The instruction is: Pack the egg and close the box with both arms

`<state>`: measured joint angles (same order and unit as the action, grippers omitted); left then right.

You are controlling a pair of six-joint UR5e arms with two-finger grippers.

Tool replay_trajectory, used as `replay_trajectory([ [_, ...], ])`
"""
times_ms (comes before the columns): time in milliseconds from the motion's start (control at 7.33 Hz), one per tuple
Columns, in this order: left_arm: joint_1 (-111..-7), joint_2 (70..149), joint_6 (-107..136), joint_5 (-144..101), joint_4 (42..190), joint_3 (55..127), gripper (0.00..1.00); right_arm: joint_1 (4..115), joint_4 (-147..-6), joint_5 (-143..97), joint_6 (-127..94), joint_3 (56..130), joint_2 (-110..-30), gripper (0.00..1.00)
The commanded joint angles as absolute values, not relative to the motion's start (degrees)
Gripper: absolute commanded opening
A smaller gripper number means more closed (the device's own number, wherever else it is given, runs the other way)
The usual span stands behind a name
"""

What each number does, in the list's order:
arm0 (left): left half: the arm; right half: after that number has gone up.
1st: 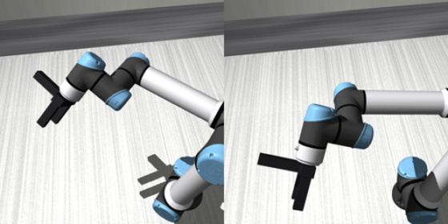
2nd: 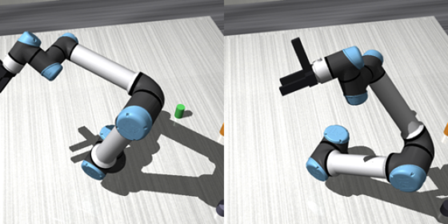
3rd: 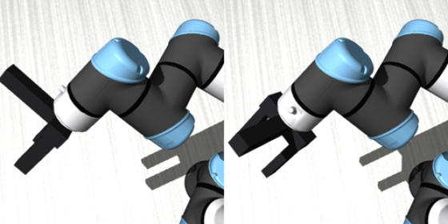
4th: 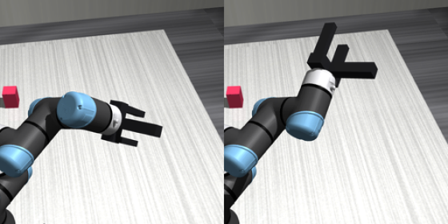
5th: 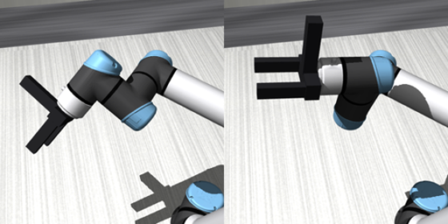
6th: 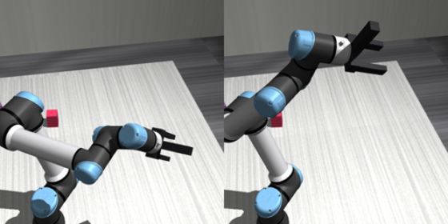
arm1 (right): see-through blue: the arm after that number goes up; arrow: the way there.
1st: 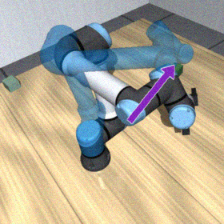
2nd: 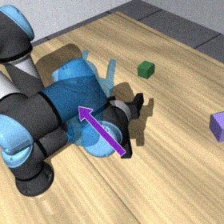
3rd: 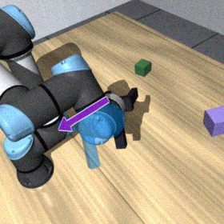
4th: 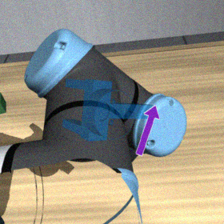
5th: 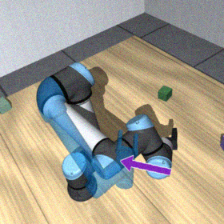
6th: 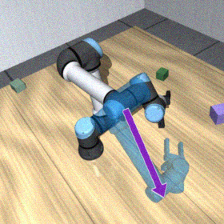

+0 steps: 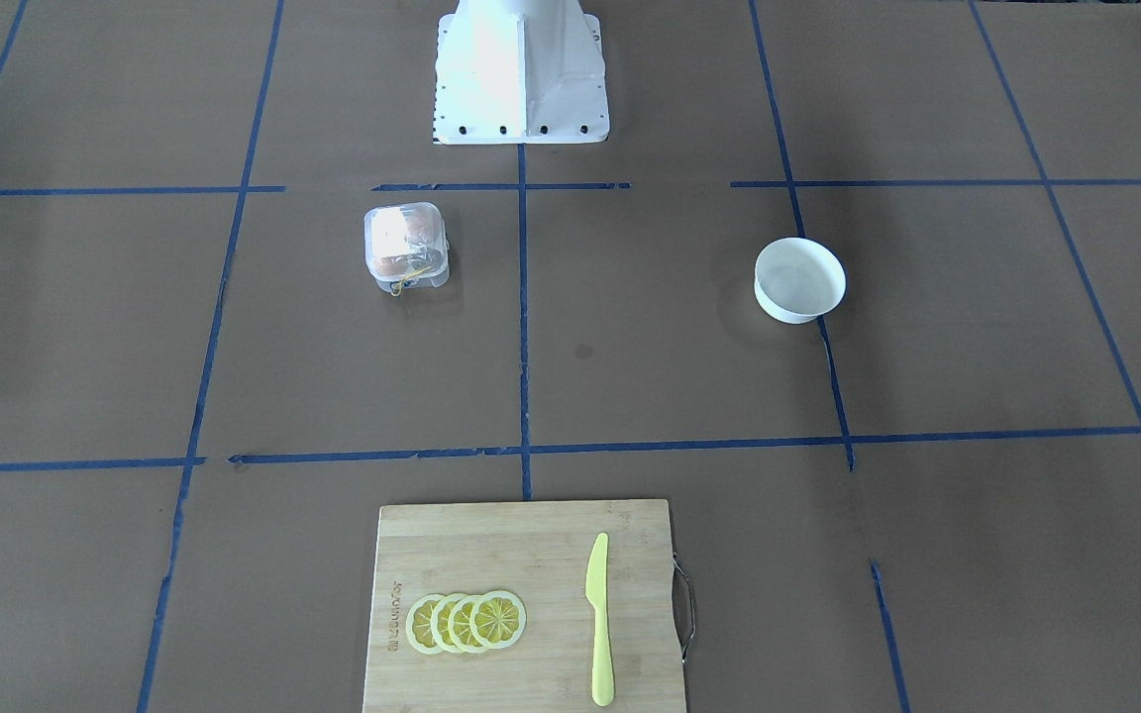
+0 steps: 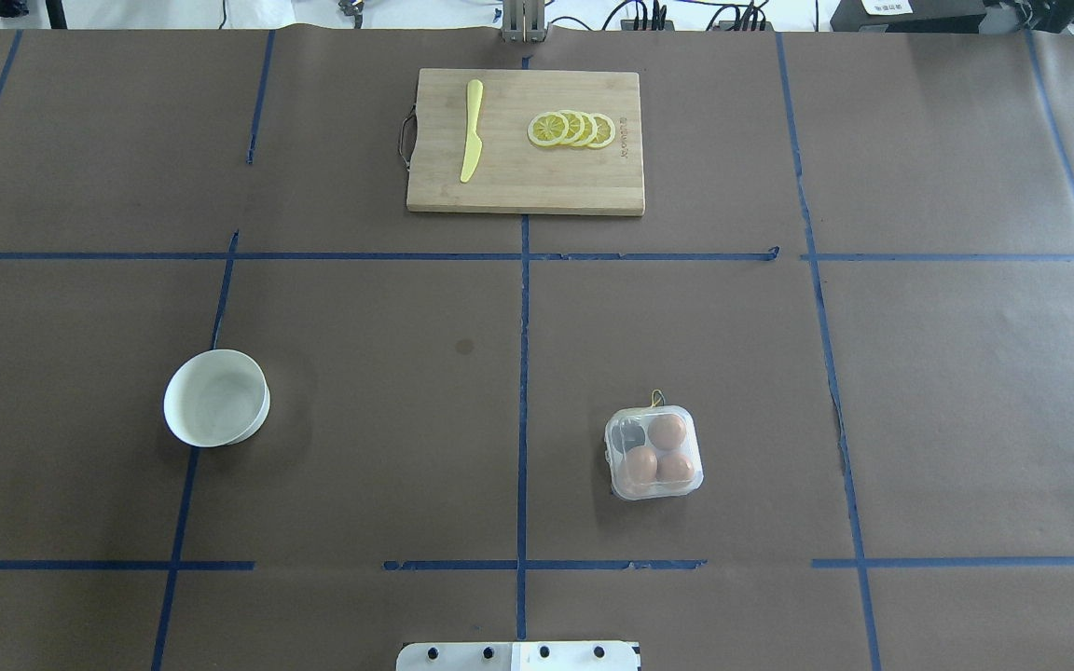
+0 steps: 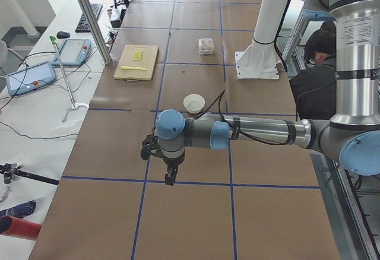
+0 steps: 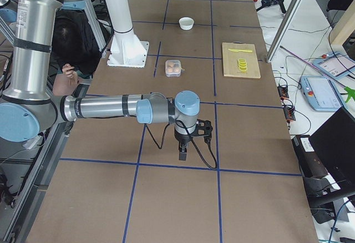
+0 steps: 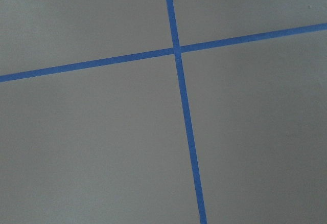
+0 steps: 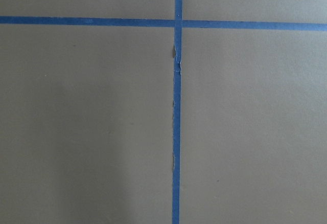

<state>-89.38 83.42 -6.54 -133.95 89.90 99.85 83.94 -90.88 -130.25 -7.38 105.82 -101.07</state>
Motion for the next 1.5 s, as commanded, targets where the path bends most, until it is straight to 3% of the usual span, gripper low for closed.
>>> replay_trajectory([
  [0, -89.38, 83.5, -6.5, -133.86, 89.91, 99.67, 1.0, 83.94, -90.88, -130.25, -7.38, 105.91, -100.99, 1.0],
  [1364, -89.38, 83.5, -6.5, -133.86, 89.91, 99.58, 1.0, 83.67, -90.09, -130.34, -7.47, 105.56, -101.07, 1.0],
])
